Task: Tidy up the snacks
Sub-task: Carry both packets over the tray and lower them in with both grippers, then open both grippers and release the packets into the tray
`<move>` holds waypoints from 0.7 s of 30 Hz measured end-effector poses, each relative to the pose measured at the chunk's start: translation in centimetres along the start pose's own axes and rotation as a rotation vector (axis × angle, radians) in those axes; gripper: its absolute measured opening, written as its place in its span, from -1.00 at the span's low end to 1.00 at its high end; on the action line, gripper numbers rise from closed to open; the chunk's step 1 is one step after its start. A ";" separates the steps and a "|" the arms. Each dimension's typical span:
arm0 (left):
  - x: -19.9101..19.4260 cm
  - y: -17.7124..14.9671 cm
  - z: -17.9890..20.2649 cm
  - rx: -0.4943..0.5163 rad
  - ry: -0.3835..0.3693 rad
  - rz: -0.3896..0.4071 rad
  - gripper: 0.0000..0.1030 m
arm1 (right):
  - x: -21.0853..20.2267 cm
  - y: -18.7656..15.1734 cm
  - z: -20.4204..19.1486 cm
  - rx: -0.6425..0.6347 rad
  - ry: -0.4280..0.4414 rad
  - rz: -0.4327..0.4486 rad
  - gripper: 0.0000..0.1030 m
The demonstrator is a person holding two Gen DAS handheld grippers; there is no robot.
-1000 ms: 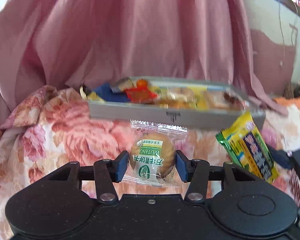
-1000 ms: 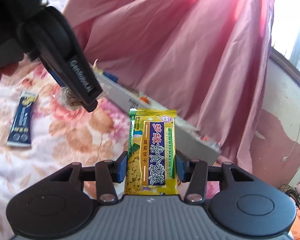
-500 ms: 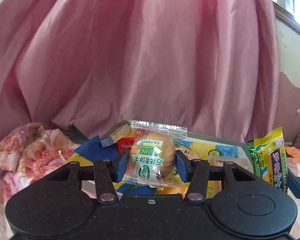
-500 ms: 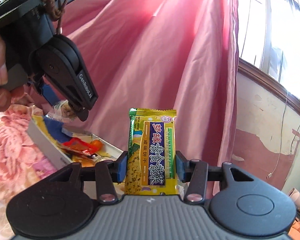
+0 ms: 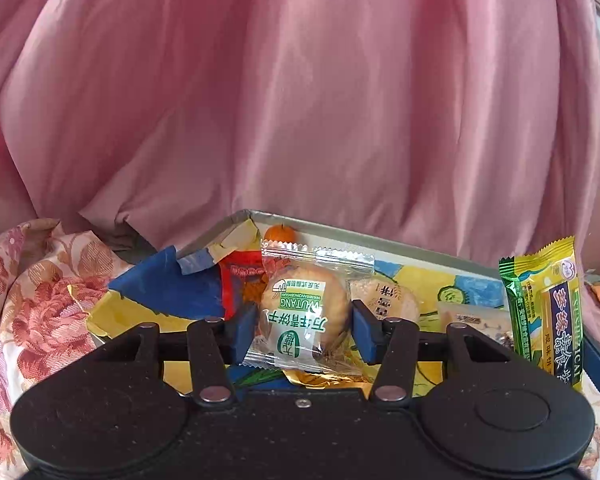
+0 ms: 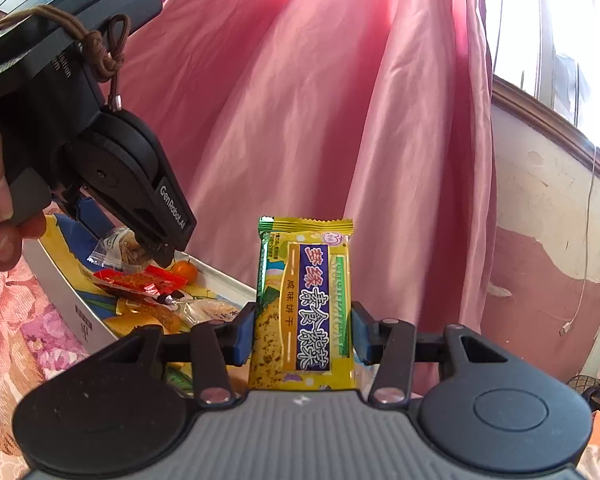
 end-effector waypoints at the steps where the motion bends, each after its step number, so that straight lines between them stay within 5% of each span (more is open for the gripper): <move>1: 0.2 -0.1 0.0 0.001 0.003 -0.008 0.01 | 0.2 0.0 0.1 0.005 0.005 -0.006 0.01; 21: 2.2 -1.8 -0.4 -0.047 0.032 -0.115 0.08 | 1.5 -1.0 0.7 0.099 0.071 -0.060 0.02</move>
Point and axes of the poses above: each gripper's, at about its wrist camera, not at the fingertips, and x roughly the way its jaws point, z to its right, y to its top, the point moved 9 cm from there along x, roughly the way its jaws point, and after that the axes turned 12 degrees about y, right-handed, at the moved point
